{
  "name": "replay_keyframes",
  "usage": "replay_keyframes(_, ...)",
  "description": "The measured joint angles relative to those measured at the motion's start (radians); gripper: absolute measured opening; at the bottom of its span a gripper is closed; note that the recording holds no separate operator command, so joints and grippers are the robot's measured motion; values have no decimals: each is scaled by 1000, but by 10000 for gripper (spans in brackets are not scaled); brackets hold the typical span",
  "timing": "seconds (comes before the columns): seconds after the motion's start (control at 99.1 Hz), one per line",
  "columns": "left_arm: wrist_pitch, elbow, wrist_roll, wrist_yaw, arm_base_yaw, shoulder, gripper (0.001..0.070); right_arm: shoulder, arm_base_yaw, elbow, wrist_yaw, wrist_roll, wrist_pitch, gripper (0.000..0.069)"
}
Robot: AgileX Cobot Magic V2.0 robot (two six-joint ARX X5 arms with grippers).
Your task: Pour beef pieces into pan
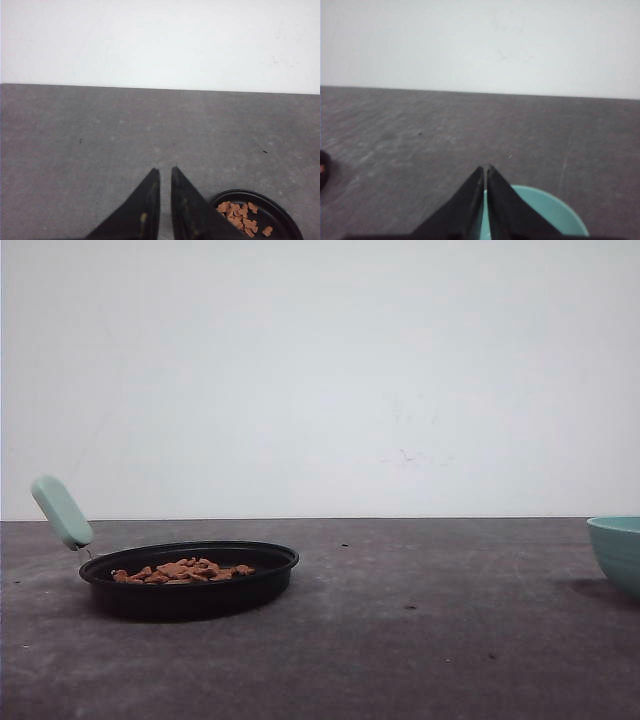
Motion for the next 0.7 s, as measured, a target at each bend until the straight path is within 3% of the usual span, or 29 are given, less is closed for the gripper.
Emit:
replay_keyframes(0.161, 0, 0, 0, 0, 0, 0, 14, 0, 0, 0, -2, 3, -144, 7)
replay_keyframes(0.696, 0, 0, 0, 0, 0, 0, 14, 1, -20, 1, 19, -2, -145, 7)
